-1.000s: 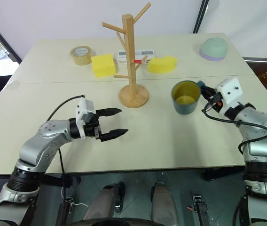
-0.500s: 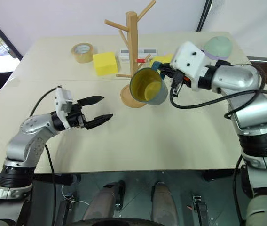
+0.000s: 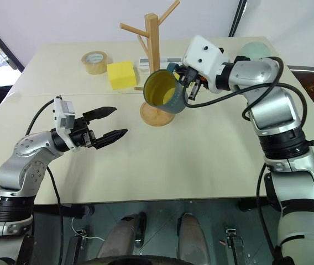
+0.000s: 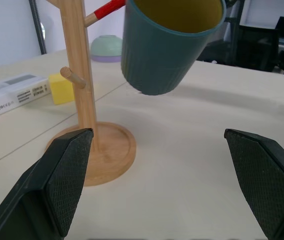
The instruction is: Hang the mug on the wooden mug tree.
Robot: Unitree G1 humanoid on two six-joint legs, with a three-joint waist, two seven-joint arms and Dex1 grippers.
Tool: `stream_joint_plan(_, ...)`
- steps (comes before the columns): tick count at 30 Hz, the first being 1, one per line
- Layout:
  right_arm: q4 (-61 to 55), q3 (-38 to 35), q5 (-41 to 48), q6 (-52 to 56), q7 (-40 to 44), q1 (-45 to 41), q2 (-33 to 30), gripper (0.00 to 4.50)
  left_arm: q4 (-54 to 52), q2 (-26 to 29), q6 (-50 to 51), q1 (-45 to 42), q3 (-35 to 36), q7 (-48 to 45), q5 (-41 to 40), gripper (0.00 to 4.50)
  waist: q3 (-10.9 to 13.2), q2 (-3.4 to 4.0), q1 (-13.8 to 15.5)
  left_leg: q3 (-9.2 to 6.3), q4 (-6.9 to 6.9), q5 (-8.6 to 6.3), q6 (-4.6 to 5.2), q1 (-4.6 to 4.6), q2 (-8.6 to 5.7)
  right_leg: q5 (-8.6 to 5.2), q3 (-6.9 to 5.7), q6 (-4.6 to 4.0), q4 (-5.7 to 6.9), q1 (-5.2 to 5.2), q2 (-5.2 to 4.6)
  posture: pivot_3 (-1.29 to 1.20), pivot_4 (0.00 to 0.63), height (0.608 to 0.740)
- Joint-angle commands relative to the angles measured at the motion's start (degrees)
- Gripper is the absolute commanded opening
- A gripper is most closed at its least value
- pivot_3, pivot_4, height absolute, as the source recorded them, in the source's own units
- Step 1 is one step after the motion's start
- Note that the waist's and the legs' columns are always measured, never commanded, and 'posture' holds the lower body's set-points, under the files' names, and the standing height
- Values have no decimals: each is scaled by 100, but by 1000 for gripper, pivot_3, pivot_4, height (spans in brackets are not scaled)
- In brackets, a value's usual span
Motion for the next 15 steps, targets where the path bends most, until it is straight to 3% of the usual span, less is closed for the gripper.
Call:
stream_joint_plan(1, 115, -38, -154, -107, 7, -312, 91, 25, -260, 62, 21, 19, 119, 53, -110, 4500, 0, 0, 2, 0, 0, 0, 0, 0, 0, 0, 0, 0, 0, 0, 1, 0, 150, 740)
stream_joint_plan(10, 352, 38, -364, -219, 166, -392, 272, 25, -329, 79, 38, 45, 91, 132, -137, 4500, 0, 0, -1, 0, 1, 1, -1, 3, -3, 2, 0, 3, 8, 0, 3, 0, 150, 740)
stream_joint_plan(13, 377, 23, -428, -260, 157, -378, 267, 894, -328, 68, 44, 35, 85, 141, -134, 4500, 0, 0, -2, 0, 1, 1, -1, 5, -3, 2, 0, 4, 10, 0, 4, 0, 150, 740)
stream_joint_plan(15, 364, -24, -484, -295, 132, -342, 206, 1885, -331, 64, 48, 30, 77, 148, -130, 4500, 0, 0, -1, 1, 1, 1, -1, 7, -3, 2, 0, 3, 12, 0, 5, 0, 150, 740)
